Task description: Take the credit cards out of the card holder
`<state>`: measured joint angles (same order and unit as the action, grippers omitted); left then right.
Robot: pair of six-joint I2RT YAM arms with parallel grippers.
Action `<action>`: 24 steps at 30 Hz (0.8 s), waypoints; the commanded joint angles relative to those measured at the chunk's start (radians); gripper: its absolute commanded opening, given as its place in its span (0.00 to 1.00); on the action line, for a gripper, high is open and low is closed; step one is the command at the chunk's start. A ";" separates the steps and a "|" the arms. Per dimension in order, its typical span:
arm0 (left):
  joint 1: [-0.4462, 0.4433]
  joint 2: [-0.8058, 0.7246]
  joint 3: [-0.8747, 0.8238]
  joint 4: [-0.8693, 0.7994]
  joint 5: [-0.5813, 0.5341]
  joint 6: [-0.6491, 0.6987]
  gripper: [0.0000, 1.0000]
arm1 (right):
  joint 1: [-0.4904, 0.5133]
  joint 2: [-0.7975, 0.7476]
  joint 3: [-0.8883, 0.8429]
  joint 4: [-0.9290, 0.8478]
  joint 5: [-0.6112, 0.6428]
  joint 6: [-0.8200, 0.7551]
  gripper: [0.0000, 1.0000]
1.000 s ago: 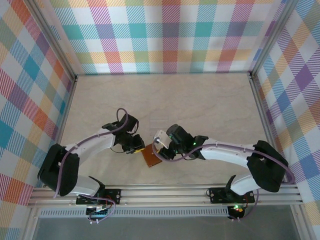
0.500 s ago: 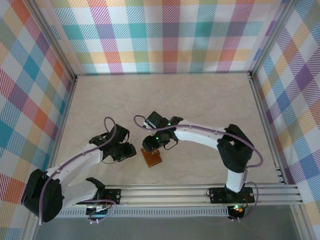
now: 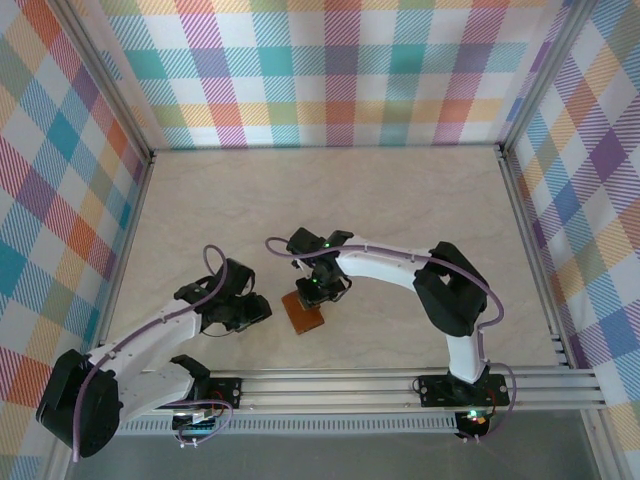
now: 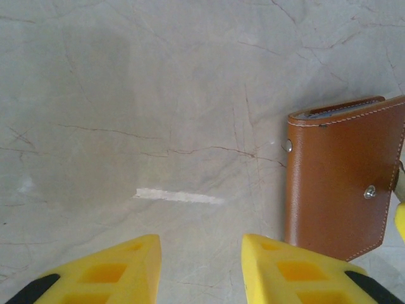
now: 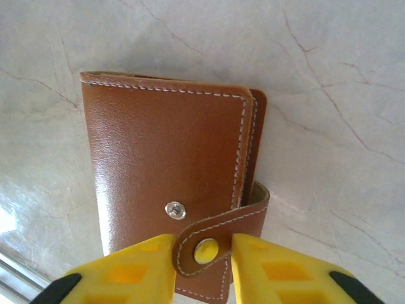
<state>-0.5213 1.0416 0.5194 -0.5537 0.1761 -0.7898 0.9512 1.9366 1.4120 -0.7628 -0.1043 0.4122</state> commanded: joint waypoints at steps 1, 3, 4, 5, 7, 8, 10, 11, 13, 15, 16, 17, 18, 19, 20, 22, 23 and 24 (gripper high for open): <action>0.005 0.038 0.006 0.049 0.056 0.001 0.36 | -0.020 -0.041 -0.016 -0.024 0.004 0.011 0.19; 0.002 0.070 0.019 0.055 0.065 0.000 0.35 | -0.028 -0.063 -0.046 -0.003 -0.002 0.018 0.12; 0.000 0.087 0.027 0.060 0.071 0.004 0.34 | -0.033 -0.074 -0.067 0.012 -0.011 0.024 0.11; -0.003 0.107 0.036 0.067 0.080 0.009 0.34 | -0.038 -0.087 -0.090 0.028 -0.024 0.029 0.10; -0.011 0.147 0.057 0.072 0.095 0.016 0.34 | -0.046 -0.107 -0.127 0.051 -0.037 0.044 0.09; -0.017 0.164 0.070 0.068 0.097 0.022 0.35 | -0.049 -0.117 -0.151 0.060 -0.042 0.056 0.09; -0.028 0.194 0.097 0.056 0.092 0.037 0.36 | -0.055 -0.138 -0.197 0.091 -0.060 0.076 0.08; -0.031 0.209 0.110 0.047 0.087 0.044 0.36 | -0.057 -0.150 -0.224 0.114 -0.068 0.090 0.08; -0.039 0.235 0.139 0.035 0.086 0.057 0.38 | -0.061 -0.169 -0.269 0.153 -0.090 0.120 0.08; -0.052 0.260 0.170 0.020 0.083 0.067 0.40 | -0.064 -0.189 -0.313 0.192 -0.097 0.144 0.07; -0.065 0.270 0.186 0.013 0.077 0.070 0.41 | -0.067 -0.197 -0.335 0.216 -0.097 0.156 0.07; -0.075 0.283 0.202 0.003 0.067 0.075 0.42 | -0.073 -0.202 -0.357 0.239 -0.102 0.165 0.07; -0.083 0.292 0.218 -0.011 0.055 0.078 0.43 | -0.079 -0.204 -0.376 0.261 -0.108 0.173 0.07; -0.092 0.309 0.237 -0.030 0.040 0.080 0.44 | -0.086 -0.209 -0.398 0.287 -0.121 0.182 0.07; -0.103 0.324 0.259 -0.047 0.033 0.086 0.45 | -0.097 -0.215 -0.423 0.322 -0.138 0.194 0.07; -0.130 0.355 0.304 -0.086 0.006 0.097 0.47 | -0.117 -0.224 -0.476 0.393 -0.179 0.212 0.07; -0.143 0.375 0.328 -0.109 -0.008 0.100 0.49 | -0.127 -0.229 -0.507 0.436 -0.199 0.223 0.07; -0.152 0.392 0.344 -0.116 -0.004 0.104 0.50 | -0.138 -0.229 -0.529 0.460 -0.218 0.234 0.07</action>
<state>-0.6411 1.4002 0.8116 -0.5858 0.2077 -0.7162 0.8387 1.7229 0.9424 -0.4225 -0.2520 0.5896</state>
